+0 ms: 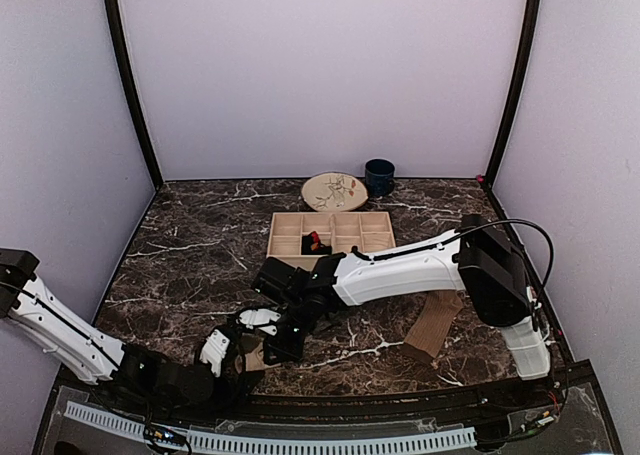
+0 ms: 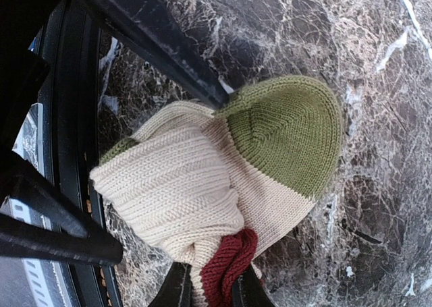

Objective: Roll the socks
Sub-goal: Roll the sock at the center of the board.

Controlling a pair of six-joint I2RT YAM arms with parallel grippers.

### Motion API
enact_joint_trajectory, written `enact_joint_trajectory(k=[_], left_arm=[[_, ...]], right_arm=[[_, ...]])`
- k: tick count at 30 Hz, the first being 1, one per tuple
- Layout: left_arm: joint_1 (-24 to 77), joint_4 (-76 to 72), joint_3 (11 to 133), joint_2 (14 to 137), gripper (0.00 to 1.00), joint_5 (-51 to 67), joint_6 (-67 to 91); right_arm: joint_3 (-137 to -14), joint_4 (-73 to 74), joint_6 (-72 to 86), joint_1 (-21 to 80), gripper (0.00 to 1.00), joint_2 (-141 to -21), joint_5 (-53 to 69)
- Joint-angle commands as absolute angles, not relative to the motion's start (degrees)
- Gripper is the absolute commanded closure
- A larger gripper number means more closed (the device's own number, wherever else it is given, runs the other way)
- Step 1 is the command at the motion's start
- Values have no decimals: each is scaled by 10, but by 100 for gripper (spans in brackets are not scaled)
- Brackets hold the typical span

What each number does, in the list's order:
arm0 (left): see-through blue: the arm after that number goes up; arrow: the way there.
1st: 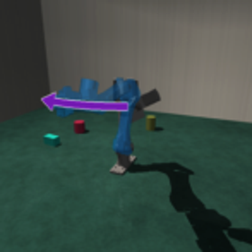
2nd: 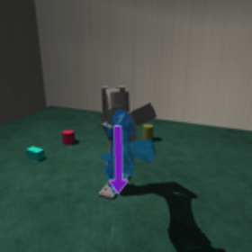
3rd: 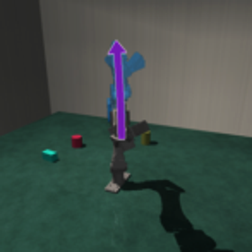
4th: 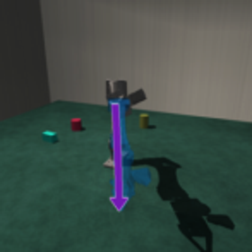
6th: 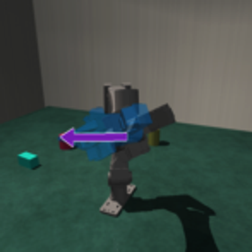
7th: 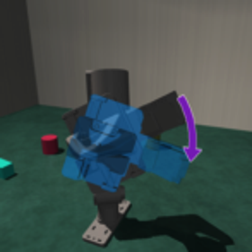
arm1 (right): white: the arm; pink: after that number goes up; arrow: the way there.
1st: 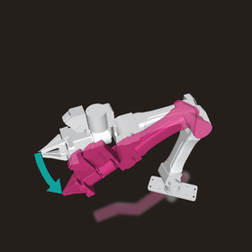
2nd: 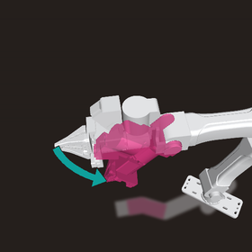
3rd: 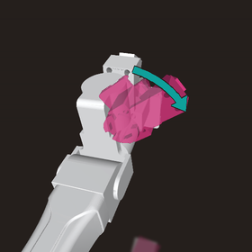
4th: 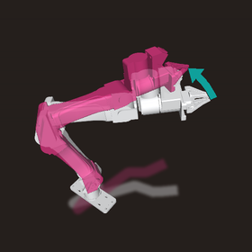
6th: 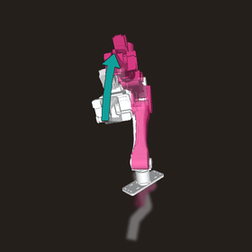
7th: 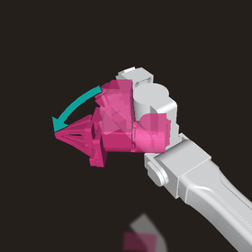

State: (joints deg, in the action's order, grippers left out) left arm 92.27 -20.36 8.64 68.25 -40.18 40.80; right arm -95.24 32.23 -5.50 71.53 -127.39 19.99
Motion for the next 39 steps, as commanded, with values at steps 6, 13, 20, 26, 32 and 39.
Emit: enact_joint_trajectory(k=[6,13,20,26,32,39], left_arm=[[926,-260,74,659,21,-404,353],[927,-281,78,699,23,-401,344],[926,-301,70,716,25,-405,351],[927,-330,57,712,32,-409,345],[926,-360,66,760,47,-402,345],[926,-394,69,803,79,-395,348]], right_arm=[[-914,393,-61,733,88,-1307,196],[-916,395,-60,736,88,-1309,194],[-914,393,-59,740,88,-1302,198],[-909,387,-57,746,88,-1302,196],[-907,382,-56,745,88,-1299,196],[-902,378,-50,743,88,-1296,196]])
